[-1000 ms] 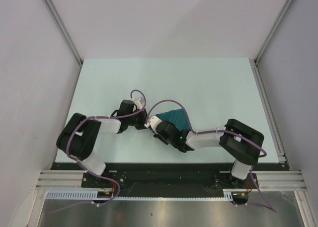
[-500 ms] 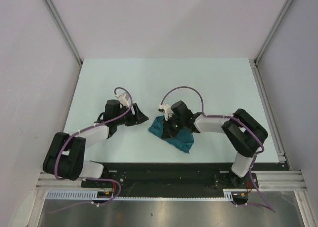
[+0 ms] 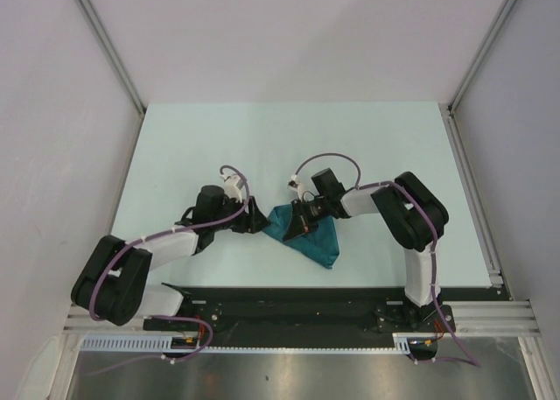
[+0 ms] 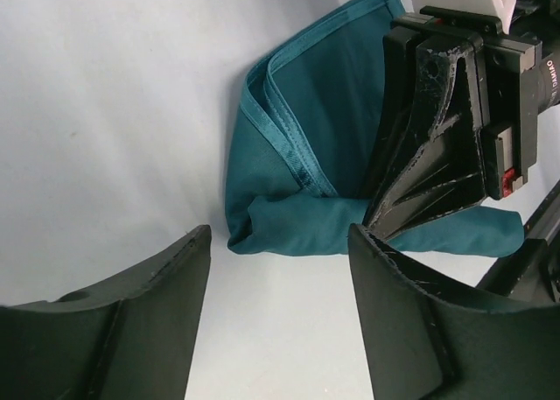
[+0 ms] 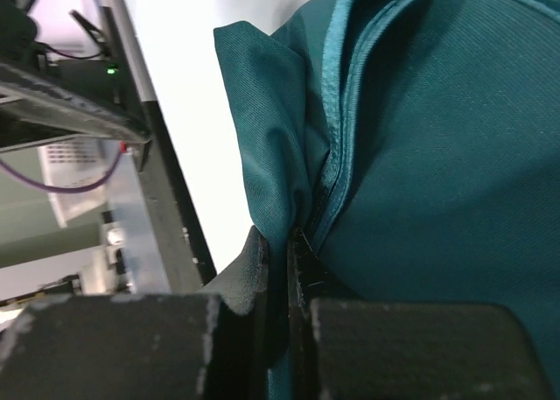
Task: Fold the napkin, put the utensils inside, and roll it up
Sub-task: Roll the napkin at the center of the board.
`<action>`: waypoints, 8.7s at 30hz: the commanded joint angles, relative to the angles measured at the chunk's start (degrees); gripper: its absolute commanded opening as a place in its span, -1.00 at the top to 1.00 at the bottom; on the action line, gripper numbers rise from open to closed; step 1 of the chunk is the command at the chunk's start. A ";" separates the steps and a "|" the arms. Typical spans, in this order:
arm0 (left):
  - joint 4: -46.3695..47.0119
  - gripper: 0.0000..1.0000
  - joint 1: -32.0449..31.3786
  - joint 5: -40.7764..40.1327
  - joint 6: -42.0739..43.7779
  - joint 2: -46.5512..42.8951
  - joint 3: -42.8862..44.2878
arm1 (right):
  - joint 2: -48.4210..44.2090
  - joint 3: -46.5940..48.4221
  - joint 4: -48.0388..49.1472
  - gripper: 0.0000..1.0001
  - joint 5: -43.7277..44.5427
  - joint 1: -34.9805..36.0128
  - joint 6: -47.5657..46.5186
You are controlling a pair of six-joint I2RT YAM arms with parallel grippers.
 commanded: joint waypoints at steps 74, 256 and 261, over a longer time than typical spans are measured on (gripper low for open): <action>-1.46 0.45 -5.89 -6.38 0.87 10.97 10.67 | -20.06 -13.00 -20.40 0.53 42.69 13.89 0.99; -3.56 0.23 -5.28 3.64 -1.07 22.92 24.03 | -19.53 -17.22 -12.50 0.43 57.91 20.66 -0.07; -5.50 -0.34 -3.09 -0.67 0.43 16.07 22.45 | -23.39 -23.62 -2.95 0.65 43.85 15.66 3.44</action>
